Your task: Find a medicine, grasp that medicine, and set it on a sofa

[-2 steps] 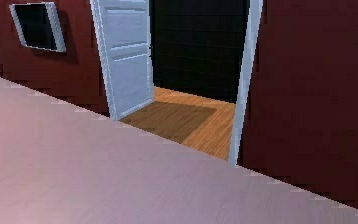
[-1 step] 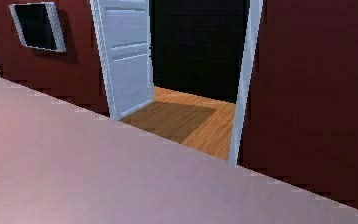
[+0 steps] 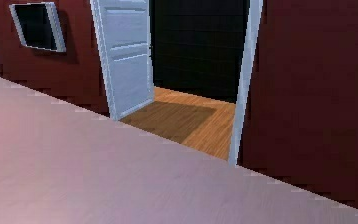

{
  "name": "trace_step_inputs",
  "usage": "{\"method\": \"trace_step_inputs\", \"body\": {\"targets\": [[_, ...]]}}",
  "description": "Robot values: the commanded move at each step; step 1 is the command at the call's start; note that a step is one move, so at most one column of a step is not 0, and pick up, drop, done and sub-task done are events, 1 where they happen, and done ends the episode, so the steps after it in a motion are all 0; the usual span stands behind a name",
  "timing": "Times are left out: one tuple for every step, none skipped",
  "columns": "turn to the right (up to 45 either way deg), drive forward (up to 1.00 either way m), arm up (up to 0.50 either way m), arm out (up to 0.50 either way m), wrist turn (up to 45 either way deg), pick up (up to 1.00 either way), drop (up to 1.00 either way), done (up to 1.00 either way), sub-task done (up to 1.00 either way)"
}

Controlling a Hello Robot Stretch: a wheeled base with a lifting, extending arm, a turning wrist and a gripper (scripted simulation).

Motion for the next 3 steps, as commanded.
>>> {"method": "trace_step_inputs", "body": {"targets": [[0.0, 0.00, -0.44, 0.00, 0.0, 0.00, 0.00, 0.00, 0.00], [0.0, 0.00, -0.32, 0.00, 0.0, 0.00, 0.00, 0.00, 0.00], [0.0, 0.00, 0.00, 0.00, 0.0, 0.00, 1.00, 0.00, 0.00]]}}
